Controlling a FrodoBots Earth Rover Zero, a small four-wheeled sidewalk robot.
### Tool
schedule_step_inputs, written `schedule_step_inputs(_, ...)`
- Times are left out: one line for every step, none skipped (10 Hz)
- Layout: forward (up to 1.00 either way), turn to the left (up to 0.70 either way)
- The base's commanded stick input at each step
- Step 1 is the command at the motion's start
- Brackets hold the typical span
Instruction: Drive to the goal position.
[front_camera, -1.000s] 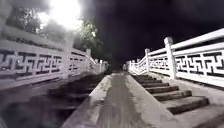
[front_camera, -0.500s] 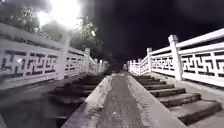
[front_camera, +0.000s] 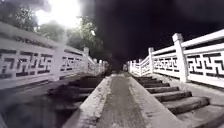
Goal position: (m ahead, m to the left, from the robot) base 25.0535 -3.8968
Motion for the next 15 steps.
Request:
schedule_step_inputs(0.45,-0.13)
schedule_step_inputs(0.45,0.00)
schedule_step_inputs(0.45,0.00)
schedule_step_inputs(0.45,0.00)
schedule_step_inputs(0.45,0.00)
schedule_step_inputs(0.45,0.00)
schedule_step_inputs(0.45,0.00)
schedule_step_inputs(0.45,0.00)
schedule_step_inputs(0.45,0.00)
schedule_step_inputs(0.45,0.00)
schedule_step_inputs(0.45,0.00)
schedule_step_inputs(0.45,0.00)
schedule_step_inputs(0.45,0.00)
schedule_step_inputs(0.45,0.00)
schedule_step_inputs(0.45,0.00)
